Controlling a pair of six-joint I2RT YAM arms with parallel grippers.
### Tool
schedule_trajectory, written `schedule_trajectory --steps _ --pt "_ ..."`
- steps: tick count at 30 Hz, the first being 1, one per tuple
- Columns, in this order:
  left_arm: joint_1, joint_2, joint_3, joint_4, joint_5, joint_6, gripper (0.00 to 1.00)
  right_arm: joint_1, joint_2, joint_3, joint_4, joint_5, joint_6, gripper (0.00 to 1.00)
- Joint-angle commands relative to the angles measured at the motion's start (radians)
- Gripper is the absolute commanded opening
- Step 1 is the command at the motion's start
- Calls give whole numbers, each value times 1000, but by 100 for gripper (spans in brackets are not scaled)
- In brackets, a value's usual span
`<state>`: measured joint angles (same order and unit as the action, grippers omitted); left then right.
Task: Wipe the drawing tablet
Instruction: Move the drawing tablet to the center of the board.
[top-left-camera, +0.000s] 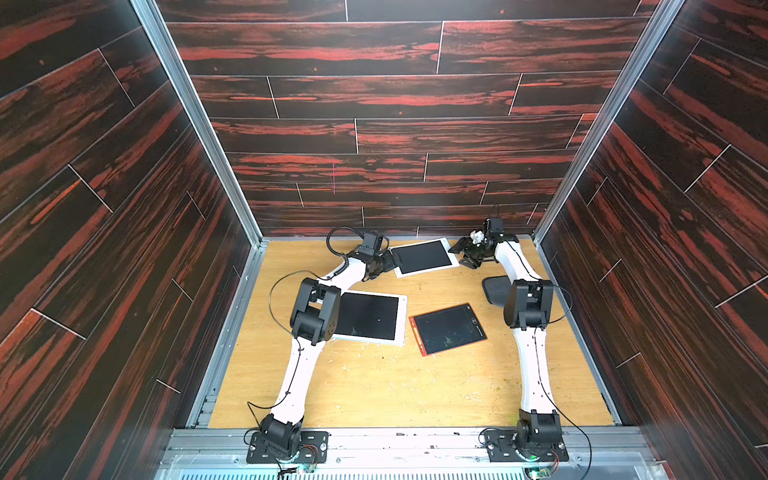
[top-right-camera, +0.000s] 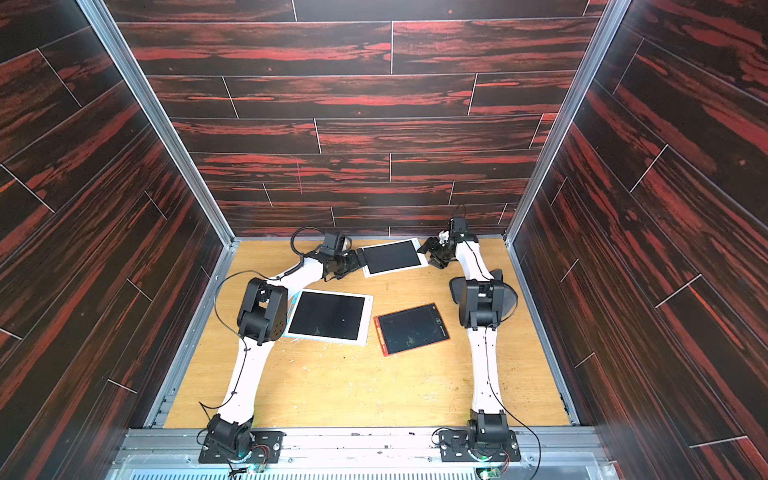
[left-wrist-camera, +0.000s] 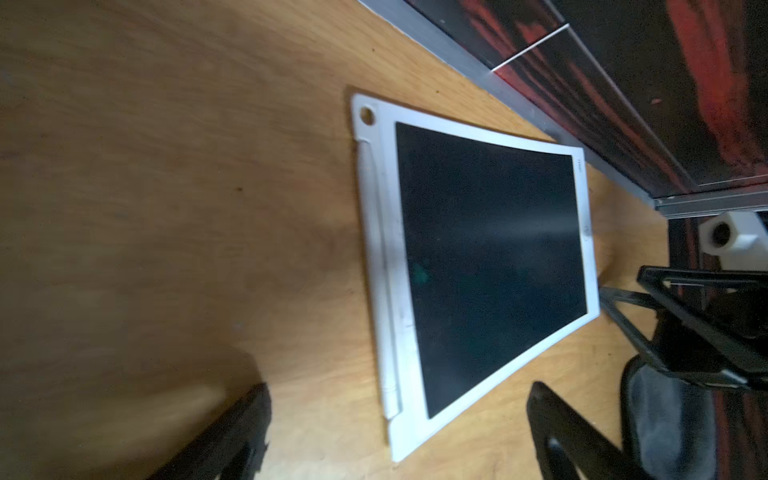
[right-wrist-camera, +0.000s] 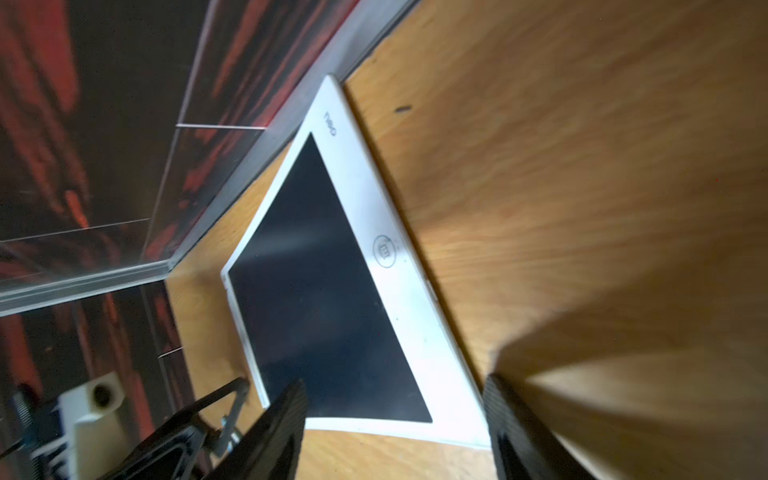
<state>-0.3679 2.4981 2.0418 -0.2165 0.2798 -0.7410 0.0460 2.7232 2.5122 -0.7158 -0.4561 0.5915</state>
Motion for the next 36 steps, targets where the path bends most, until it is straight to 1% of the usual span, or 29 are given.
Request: schedule_trajectory --steps 1,7,10,13,15,22,26,29,33,34,36 --pt "-13 63 63 7 52 -55 97 30 15 -42 -27 -47 15 70" --pt "-55 148 211 -28 102 -58 97 29 -32 -109 -20 -55 5 70" --pt "-70 156 224 -44 132 -59 95 28 -75 -171 -17 -27 -6 69" --pt "-87 123 140 5 147 -80 94 28 -141 -273 22 -18 -4 68" --pt "-98 87 60 56 145 -84 94 29 -201 -365 58 -13 -6 67" --pt "-133 -13 -147 160 156 -100 93 28 -413 -696 158 51 -21 67" --pt "-161 -68 -242 211 207 -107 93 28 -530 -858 205 73 -37 67" --pt "-189 -100 -291 224 244 -105 93 27 -597 -947 222 96 -52 67" --pt "-221 -151 -399 296 251 -135 93 27 -654 -1029 230 100 -73 67" --pt "-228 -161 -421 313 251 -140 92 28 -662 -1045 232 130 -76 67" --pt "-246 -182 -462 329 251 -143 92 22 -679 -1075 238 147 -82 67"
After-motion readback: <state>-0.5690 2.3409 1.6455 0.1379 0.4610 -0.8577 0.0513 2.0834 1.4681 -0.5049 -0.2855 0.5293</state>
